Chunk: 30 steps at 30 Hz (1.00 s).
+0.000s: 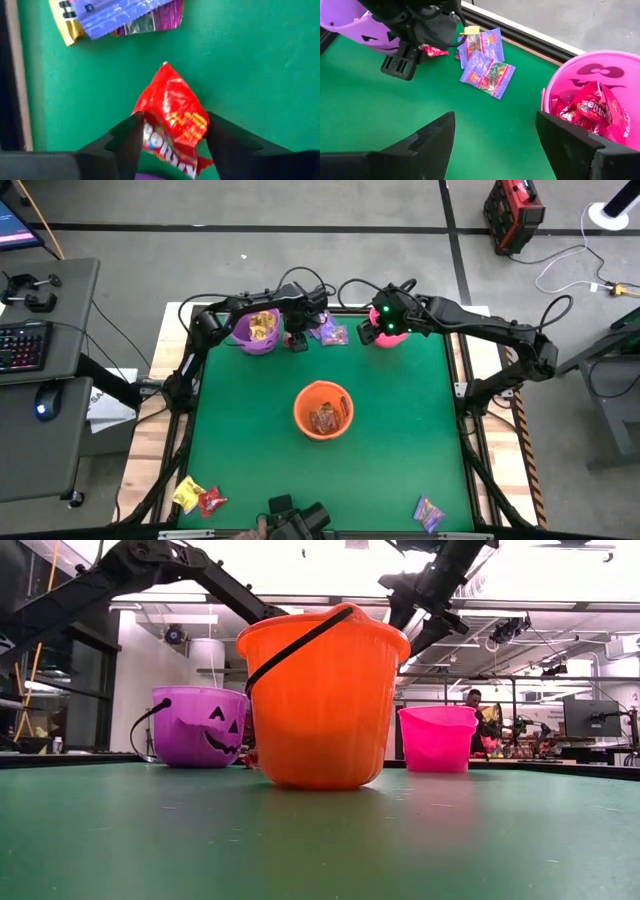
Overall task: Sort candy by brand, put in halloween buckets
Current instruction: Put the red candy into the pink bucket
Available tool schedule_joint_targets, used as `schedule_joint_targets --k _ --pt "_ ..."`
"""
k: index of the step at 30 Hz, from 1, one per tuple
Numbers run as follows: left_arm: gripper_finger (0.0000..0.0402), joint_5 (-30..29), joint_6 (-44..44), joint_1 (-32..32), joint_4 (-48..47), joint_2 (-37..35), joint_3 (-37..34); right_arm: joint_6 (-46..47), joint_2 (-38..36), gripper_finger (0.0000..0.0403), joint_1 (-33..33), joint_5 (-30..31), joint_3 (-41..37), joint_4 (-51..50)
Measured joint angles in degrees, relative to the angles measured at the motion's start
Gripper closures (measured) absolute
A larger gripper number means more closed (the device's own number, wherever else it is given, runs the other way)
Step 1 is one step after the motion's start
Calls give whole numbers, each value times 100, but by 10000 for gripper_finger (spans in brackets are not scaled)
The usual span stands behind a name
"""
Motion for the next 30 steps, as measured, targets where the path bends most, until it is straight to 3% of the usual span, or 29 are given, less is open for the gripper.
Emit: schedule_joint_targets --k 2,7,8,18,22,27,30 --pt "240 14 -7 0 -18 26 -7 -15 0 132 5 -8 0 -14" --pt "374 18 -124 6 -21 -58 7 -107 0 132 7 -15 0 -29" --pt "384 17 -211 28 -9 -101 30 -133 0 132 7 -15 0 -29" --pt "397 -22 -673 49 458 -876 1087 -375 -451 132 -2 211 0 282" --pt "399 526 -1184 -95 1357 -1107 1361 -375 -896 132 -4 423 2 743" --pt "401 1668 -2363 -310 2805 -1070 1390 -362 -1328 132 -4 483 4 1100" --pt "401 1837 -2895 -540 3709 -893 1394 -245 -1508 132 -4 485 4 1101"
